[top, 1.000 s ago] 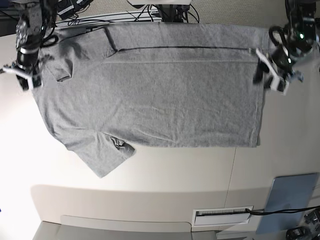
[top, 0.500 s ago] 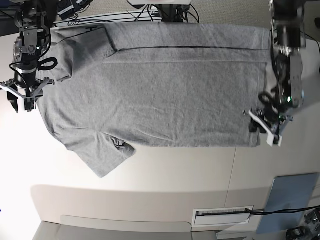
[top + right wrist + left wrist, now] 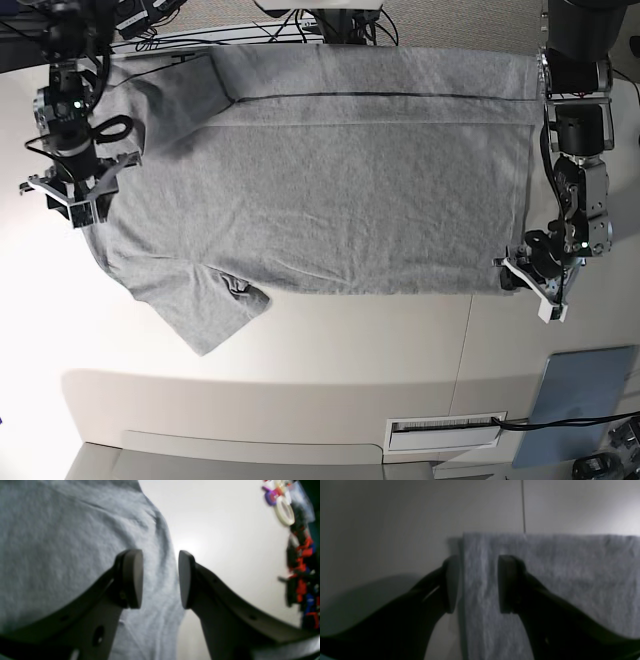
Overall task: Fold the T-shirt properly
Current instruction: 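Reach both grippers to the hem corners of the shirt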
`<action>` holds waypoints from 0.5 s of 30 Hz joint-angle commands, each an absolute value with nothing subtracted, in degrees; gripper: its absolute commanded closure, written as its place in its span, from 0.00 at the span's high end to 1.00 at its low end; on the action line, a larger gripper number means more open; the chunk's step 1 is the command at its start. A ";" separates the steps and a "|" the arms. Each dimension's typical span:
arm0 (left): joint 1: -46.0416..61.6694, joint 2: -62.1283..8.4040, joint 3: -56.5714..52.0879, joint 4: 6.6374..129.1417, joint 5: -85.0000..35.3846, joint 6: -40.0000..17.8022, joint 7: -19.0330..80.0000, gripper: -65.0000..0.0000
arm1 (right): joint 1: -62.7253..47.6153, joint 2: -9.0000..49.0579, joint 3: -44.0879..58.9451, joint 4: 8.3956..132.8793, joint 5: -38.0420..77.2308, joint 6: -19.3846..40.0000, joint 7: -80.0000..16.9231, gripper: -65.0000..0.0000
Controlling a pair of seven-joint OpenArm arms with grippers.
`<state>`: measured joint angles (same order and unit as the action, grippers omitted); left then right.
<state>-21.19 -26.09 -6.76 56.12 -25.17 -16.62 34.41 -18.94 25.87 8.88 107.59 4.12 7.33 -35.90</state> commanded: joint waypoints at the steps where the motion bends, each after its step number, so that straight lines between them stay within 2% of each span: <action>1: -22.90 -26.63 -7.03 57.04 -25.50 -15.31 33.39 0.41 | -18.06 26.37 9.32 108.29 4.71 6.92 -34.76 0.36; 8: -25.08 -25.39 -7.01 50.06 -21.82 -15.46 30.02 0.41 | -17.93 25.82 9.32 108.31 6.24 10.26 -34.81 0.36; 15: -29.50 -24.60 -7.01 42.41 -23.00 -22.04 32.29 0.41 | -17.91 25.85 9.32 108.31 6.22 10.26 -34.89 0.36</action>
